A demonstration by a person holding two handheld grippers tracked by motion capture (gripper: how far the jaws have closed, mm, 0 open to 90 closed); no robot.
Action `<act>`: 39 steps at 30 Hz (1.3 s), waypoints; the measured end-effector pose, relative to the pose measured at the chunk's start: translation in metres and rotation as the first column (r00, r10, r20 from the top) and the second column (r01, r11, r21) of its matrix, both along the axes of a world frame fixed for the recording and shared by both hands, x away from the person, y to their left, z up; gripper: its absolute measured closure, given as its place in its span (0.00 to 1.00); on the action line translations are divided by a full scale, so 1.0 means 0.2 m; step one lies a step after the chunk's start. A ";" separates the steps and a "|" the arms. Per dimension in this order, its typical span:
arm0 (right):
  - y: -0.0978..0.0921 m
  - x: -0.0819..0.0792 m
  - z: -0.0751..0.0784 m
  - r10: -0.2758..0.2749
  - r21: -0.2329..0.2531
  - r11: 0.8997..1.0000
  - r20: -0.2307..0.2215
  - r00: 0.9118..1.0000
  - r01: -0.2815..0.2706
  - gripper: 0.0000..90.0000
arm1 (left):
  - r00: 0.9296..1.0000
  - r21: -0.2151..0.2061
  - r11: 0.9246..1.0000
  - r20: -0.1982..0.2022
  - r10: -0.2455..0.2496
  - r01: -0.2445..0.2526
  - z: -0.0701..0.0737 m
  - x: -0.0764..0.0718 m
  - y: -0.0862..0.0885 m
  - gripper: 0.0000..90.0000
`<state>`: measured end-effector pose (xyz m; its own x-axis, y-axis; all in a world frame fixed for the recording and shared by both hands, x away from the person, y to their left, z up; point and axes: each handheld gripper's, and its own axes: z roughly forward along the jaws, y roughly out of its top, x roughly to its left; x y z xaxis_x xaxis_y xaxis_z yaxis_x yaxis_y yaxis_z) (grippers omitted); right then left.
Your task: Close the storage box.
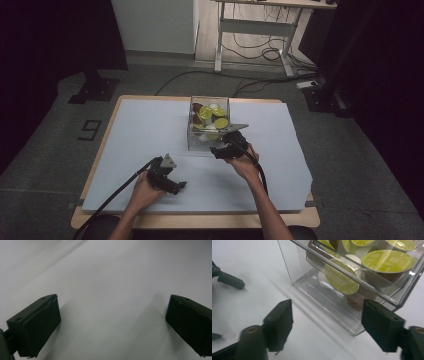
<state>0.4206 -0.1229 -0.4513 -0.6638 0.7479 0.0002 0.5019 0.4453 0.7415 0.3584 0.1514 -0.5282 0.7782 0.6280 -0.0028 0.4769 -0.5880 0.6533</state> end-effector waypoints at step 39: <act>-0.26 -0.13 -0.02 -0.044 -0.043 0.998 0.001 0.999 0.044 0.07 | 1.000 -0.001 1.000 0.000 0.005 -0.005 0.00 0.00 0.00 0.00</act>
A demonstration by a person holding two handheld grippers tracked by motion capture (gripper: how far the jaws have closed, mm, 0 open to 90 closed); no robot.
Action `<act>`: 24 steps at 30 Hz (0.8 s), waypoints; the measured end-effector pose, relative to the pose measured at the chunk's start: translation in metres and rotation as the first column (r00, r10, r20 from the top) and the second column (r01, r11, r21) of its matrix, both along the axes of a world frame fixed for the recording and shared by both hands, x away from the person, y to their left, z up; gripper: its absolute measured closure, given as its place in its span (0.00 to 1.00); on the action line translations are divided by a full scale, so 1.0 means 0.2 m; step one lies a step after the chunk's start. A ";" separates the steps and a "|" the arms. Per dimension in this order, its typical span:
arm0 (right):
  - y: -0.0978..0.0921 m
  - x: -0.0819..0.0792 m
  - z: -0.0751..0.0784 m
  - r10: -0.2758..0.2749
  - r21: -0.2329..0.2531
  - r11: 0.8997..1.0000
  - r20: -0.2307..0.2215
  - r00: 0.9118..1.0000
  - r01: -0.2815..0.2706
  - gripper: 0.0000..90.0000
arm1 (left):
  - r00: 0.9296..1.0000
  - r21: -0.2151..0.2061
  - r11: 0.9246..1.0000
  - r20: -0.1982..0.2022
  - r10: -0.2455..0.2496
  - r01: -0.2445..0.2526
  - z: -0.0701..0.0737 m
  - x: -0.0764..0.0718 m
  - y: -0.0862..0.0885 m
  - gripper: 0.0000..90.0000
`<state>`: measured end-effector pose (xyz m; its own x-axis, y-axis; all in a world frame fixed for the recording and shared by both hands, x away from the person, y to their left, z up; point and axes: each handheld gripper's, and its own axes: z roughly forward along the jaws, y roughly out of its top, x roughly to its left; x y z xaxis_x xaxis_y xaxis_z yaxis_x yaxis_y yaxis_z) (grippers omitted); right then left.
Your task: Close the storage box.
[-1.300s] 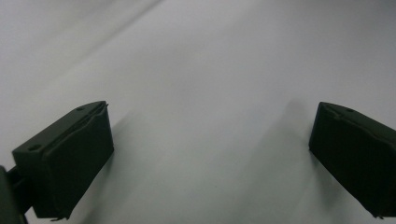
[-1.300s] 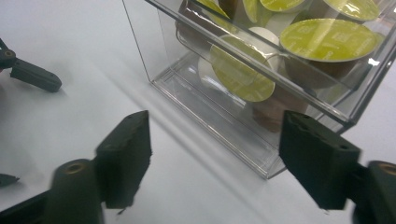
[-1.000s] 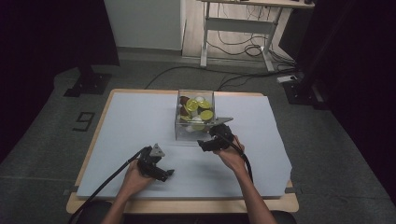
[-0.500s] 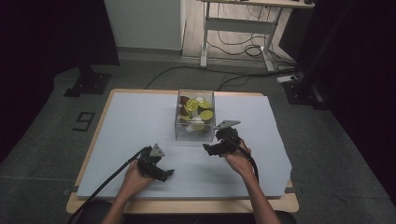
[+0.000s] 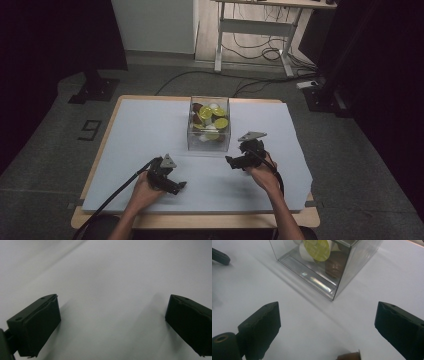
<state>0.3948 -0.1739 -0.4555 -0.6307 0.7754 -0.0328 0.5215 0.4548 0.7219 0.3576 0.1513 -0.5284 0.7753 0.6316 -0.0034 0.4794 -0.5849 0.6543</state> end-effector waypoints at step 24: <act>-0.19 -0.05 0.01 -0.088 0.003 0.996 0.028 0.996 0.088 0.07 | 1.000 -0.002 1.000 0.001 0.001 -0.001 0.00 0.00 0.00 0.00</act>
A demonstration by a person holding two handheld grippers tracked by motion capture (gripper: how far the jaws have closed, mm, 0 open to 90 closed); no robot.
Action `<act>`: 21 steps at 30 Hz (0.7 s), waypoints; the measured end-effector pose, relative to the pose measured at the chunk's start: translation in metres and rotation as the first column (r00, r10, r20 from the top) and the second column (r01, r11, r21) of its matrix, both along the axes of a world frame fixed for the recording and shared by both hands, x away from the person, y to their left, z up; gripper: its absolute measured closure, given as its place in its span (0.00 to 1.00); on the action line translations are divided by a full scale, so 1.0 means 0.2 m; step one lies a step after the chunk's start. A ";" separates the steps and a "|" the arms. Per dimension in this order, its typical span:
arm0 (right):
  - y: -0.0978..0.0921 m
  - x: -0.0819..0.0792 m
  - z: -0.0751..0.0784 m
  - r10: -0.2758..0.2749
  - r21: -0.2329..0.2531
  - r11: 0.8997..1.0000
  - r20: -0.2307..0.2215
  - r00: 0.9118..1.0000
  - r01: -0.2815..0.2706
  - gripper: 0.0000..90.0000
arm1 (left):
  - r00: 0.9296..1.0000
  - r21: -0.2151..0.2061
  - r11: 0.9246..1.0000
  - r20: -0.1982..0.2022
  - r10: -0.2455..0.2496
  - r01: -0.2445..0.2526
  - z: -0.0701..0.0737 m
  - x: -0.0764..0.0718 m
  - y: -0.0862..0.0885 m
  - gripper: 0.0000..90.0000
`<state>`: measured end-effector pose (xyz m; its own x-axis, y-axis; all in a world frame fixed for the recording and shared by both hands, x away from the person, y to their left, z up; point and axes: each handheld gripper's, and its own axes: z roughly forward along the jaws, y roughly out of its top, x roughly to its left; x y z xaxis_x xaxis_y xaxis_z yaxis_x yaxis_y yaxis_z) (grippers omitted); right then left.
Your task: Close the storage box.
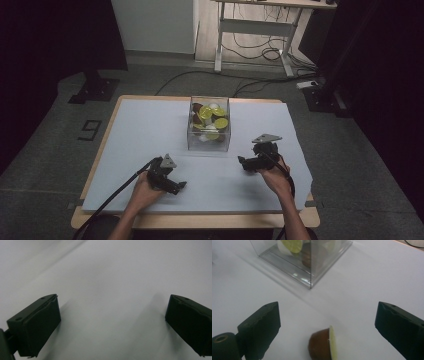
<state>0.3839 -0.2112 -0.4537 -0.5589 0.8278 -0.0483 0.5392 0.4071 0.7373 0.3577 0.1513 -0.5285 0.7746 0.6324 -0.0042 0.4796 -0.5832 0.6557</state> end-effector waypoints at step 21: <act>-0.26 -0.04 -0.06 -0.112 -0.006 0.994 0.017 0.994 0.112 0.07 | 1.000 0.000 1.000 0.000 0.000 0.000 0.00 0.00 0.00 0.00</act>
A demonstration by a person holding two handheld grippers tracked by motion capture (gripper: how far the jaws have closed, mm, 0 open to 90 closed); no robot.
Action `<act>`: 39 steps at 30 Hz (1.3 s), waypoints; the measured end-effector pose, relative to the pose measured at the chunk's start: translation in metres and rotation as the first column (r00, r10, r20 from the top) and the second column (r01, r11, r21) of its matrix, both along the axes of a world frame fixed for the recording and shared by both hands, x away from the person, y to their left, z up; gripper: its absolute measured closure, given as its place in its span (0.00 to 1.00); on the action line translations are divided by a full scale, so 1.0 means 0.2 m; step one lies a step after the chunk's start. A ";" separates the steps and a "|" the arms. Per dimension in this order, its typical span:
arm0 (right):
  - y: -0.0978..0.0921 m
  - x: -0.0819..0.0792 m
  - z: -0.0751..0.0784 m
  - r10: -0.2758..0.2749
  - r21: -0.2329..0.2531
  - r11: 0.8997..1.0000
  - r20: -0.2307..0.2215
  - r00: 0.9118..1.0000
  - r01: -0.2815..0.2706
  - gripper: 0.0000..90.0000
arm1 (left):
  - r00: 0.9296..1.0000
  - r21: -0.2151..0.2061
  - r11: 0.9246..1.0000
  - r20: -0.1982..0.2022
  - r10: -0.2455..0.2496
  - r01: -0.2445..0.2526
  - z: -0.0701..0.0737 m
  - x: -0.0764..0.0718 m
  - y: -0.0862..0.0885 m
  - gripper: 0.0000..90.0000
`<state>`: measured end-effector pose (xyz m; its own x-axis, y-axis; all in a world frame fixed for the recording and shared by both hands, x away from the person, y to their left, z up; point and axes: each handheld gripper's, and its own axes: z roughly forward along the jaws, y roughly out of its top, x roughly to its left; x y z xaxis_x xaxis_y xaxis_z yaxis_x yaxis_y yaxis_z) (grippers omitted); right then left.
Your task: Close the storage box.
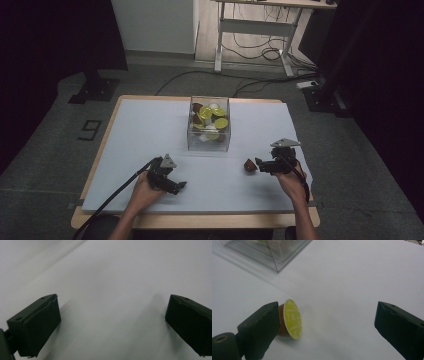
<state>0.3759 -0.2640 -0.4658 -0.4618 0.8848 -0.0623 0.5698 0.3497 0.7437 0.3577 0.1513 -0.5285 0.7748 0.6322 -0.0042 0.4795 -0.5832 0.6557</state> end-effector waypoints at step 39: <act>-0.08 -0.06 -0.31 0.008 -0.011 1.000 -0.139 0.990 -0.010 0.05 | 1.000 -0.002 1.000 0.000 0.002 -0.002 0.00 0.00 0.00 0.00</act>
<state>0.3642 -0.2804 -0.5269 -0.4749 0.8800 -0.0075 0.6642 0.3640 0.6530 0.3576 0.1512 -0.5287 0.7736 0.6336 -0.0056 0.4805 -0.5808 0.6571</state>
